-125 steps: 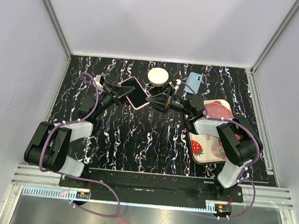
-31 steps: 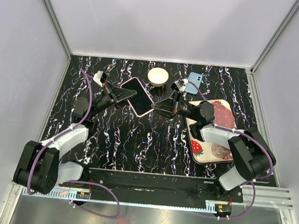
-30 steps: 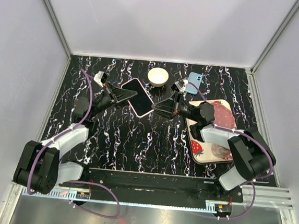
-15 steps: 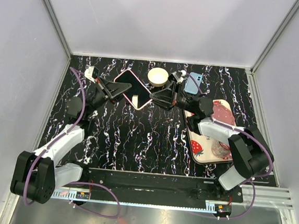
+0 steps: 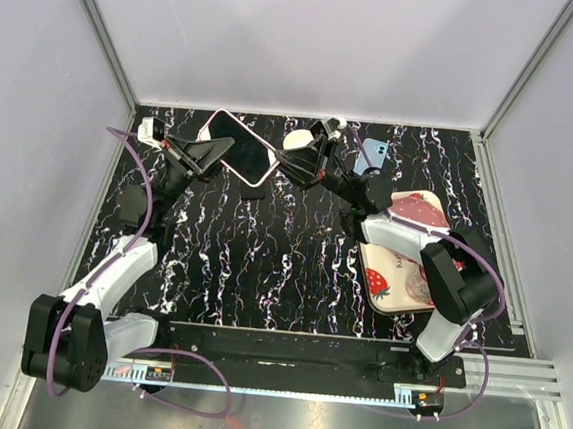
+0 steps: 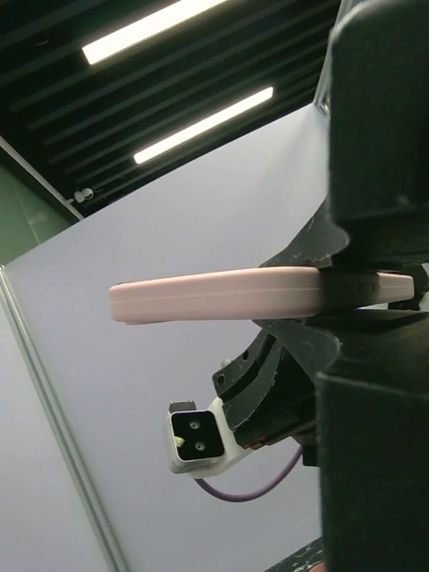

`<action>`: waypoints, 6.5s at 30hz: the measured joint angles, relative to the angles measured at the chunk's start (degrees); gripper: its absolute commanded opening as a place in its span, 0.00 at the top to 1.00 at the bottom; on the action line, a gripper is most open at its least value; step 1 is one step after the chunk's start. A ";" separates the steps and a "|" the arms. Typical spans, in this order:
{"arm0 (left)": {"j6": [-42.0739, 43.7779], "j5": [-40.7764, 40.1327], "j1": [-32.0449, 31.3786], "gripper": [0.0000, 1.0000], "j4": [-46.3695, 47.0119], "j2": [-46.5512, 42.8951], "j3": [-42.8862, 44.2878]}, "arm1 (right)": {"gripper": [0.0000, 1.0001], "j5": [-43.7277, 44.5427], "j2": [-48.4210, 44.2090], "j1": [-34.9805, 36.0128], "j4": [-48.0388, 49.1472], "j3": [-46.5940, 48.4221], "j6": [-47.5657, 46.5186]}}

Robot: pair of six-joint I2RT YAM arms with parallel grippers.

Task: Take the phone out of the phone case
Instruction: Remove the phone case from the phone.

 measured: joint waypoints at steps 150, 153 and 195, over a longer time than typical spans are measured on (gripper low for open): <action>47.36 -11.72 -24.39 0.23 -44.04 19.80 -5.92 | 1.00 51.36 -4.42 18.56 -97.20 -2.91 -81.88; 49.42 -13.42 -25.68 0.24 -48.61 20.11 -2.67 | 1.00 51.91 -4.42 18.23 -97.92 -2.91 -81.57; 52.94 -31.63 -31.98 0.41 -73.24 19.93 7.63 | 1.00 45.44 -2.73 17.51 -94.86 -1.42 -81.48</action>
